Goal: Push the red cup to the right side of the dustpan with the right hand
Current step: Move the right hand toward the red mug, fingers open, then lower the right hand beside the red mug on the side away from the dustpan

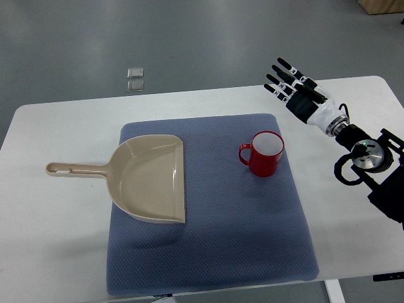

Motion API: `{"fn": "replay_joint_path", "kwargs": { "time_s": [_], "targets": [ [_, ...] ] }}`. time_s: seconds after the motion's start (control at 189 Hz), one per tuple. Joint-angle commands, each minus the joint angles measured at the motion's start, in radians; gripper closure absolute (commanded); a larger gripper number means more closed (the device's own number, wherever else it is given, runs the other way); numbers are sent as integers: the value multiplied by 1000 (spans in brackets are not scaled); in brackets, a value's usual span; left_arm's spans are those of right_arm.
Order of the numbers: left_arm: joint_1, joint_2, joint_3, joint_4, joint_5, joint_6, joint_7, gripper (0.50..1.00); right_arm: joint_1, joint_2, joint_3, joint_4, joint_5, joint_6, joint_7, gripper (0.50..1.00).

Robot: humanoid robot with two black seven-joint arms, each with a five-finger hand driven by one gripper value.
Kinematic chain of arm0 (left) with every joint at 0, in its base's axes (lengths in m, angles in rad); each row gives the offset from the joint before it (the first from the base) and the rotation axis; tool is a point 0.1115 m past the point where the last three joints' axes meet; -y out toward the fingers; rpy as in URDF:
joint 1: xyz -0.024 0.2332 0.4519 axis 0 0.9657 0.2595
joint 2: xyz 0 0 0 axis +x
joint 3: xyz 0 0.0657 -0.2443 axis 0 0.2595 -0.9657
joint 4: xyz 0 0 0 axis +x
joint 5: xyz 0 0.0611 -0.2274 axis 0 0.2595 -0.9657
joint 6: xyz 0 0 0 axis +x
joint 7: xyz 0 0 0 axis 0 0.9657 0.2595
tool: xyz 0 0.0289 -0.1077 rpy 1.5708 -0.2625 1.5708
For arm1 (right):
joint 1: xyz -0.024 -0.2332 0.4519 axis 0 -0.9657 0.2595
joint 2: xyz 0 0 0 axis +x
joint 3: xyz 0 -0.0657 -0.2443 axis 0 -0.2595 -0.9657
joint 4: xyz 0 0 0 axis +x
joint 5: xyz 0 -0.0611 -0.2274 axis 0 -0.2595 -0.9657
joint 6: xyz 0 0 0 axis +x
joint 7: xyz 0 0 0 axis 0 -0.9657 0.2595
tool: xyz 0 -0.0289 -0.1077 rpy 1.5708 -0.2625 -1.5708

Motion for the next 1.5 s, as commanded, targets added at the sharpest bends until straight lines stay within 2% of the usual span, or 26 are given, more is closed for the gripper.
{"fn": "replay_joint_path", "kwargs": {
  "time_s": [0.0, 0.259, 0.497, 0.587, 0.677, 0.841, 0.941, 1.015, 1.142, 1.338, 1.496],
  "targets": [
    [0, 0, 1, -3, 0, 0, 0, 500, 0, 1, -1, 0, 0, 0, 0, 564],
    [0, 0, 1, -3, -3, 0, 0, 500, -2, -13, -8, 4, -54, 11, -3, 564],
    [2, 0, 1, -1, -3, 0, 0, 500, -2, -94, -8, 18, -209, 176, -2, 564],
    [0, 0, 1, -3, -3, 0, 0, 500, -14, -141, -8, 20, -335, 181, 5, 564],
    [2, 0, 1, -13, -3, 0, 0, 500, -40, -171, 4, 21, -503, 181, 54, 564],
    [2, 0, 1, -21, -3, 0, 0, 500, -72, -200, 5, 64, -769, 181, 248, 566],
    [2, 0, 1, -30, -3, 0, 0, 500, -92, -187, -1, 81, -825, 181, 304, 566],
    [2, 0, 1, -32, -3, 0, 0, 500, -112, -177, -8, 96, -833, 181, 333, 566],
    [3, 0, 1, -30, -3, 0, 0, 500, -146, -145, -7, 101, -841, 135, 388, 566],
    [5, 0, 2, -33, -3, 0, 0, 500, -169, -118, -7, 100, -841, 26, 405, 566],
    [5, 0, 1, -32, -3, 0, 0, 500, -189, -91, -7, 100, -841, 2, 433, 566]
  ]
}}
